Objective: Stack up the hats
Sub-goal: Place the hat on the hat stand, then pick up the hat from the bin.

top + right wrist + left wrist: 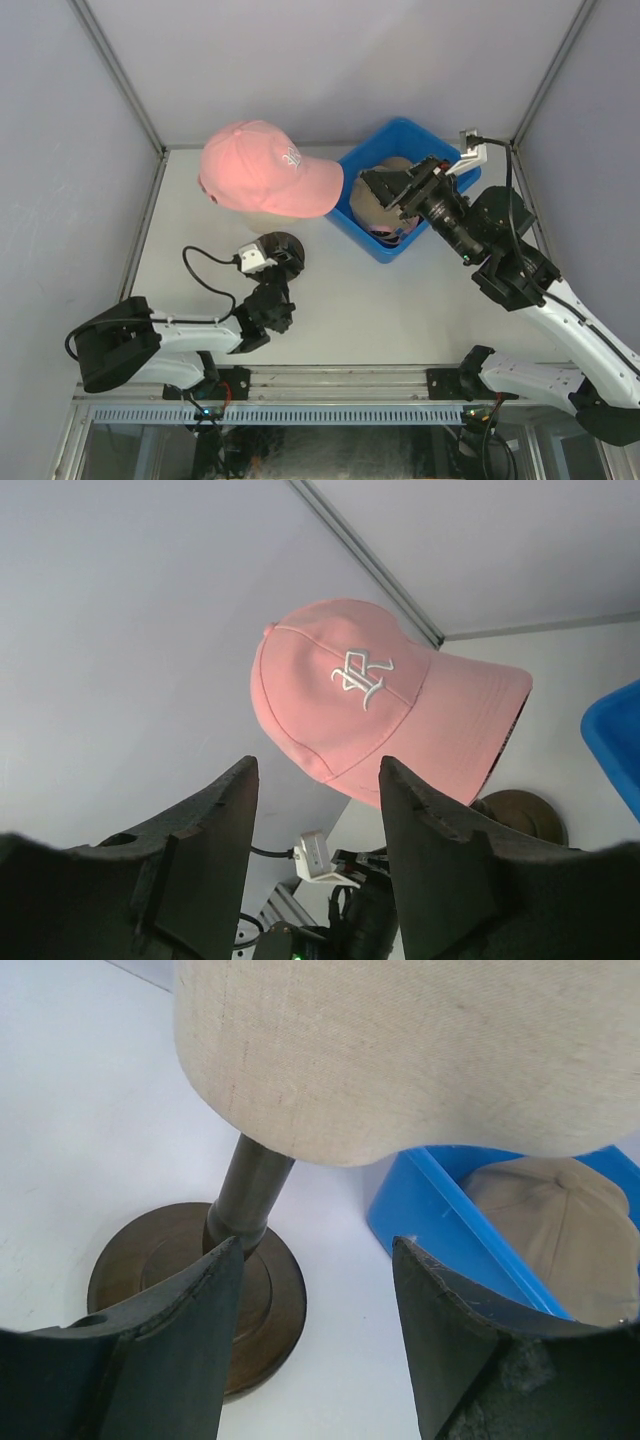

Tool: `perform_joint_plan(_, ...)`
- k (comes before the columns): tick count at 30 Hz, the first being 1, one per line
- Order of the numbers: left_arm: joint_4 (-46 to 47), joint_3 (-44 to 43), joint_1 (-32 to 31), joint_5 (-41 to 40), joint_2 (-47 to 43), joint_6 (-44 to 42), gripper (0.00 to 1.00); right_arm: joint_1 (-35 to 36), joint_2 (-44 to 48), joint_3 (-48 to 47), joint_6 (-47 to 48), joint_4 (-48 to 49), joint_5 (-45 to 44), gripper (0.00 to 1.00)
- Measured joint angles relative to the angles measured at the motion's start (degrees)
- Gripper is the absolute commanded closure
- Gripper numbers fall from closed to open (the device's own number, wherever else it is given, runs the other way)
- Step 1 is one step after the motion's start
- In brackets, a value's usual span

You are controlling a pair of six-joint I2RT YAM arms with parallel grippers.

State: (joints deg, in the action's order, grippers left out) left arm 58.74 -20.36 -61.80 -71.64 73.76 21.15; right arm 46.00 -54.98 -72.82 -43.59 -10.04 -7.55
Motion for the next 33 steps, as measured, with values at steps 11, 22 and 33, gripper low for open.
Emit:
perform_joint_plan(11, -1.6, 2.1, -8.2, -6.9, -8.9, -5.6, 0.34, 1.9, -0.9, -1.2, 1.3, -0.9, 0.4, 0.48)
perform_joint_plan(22, -3.4, 4.0, -17.6, -15.1, -21.8, -13.1, 0.33, -4.0, -6.8, -1.8, 6.3, -7.7, -5.9, 0.51)
perform_joint_plan(33, -7.3, 4.4, -22.3, -17.4, -33.9, -18.3, 0.33, -13.6, -23.1, -5.4, 13.0, -12.9, -12.5, 0.52)
